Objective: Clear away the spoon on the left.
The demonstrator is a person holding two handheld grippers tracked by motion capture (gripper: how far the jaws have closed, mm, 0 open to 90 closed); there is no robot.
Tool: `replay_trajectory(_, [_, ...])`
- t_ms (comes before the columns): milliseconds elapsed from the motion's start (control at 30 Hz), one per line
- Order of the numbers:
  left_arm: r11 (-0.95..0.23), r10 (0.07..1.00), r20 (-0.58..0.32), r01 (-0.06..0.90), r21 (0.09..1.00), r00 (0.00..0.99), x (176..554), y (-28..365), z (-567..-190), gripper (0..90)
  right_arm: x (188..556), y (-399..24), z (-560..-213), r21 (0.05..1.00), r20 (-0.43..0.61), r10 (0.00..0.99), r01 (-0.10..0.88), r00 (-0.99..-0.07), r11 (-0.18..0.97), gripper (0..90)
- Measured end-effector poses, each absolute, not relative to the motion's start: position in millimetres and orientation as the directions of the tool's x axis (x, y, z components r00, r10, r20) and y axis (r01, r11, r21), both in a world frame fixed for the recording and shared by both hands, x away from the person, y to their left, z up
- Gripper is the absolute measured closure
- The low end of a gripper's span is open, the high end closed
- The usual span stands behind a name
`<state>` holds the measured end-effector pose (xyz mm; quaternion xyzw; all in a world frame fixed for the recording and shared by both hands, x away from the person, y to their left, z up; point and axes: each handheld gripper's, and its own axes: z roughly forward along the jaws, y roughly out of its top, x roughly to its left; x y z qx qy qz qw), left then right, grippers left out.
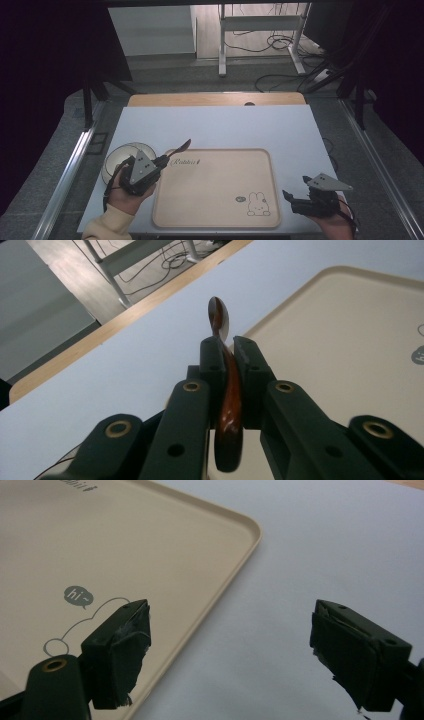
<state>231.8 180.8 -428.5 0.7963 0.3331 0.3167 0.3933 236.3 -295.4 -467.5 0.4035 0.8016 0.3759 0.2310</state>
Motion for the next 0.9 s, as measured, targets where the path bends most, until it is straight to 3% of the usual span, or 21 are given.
replay_trajectory(900, [-0.526, 0.759, 0.264, 0.322, 0.787, 0.595, 236.7, 172.6, -455.8, 85.0, 236.6, -296.2, -468.4, 0.783, -0.067, 0.822, 0.481, -0.566, 0.395, 16.9])
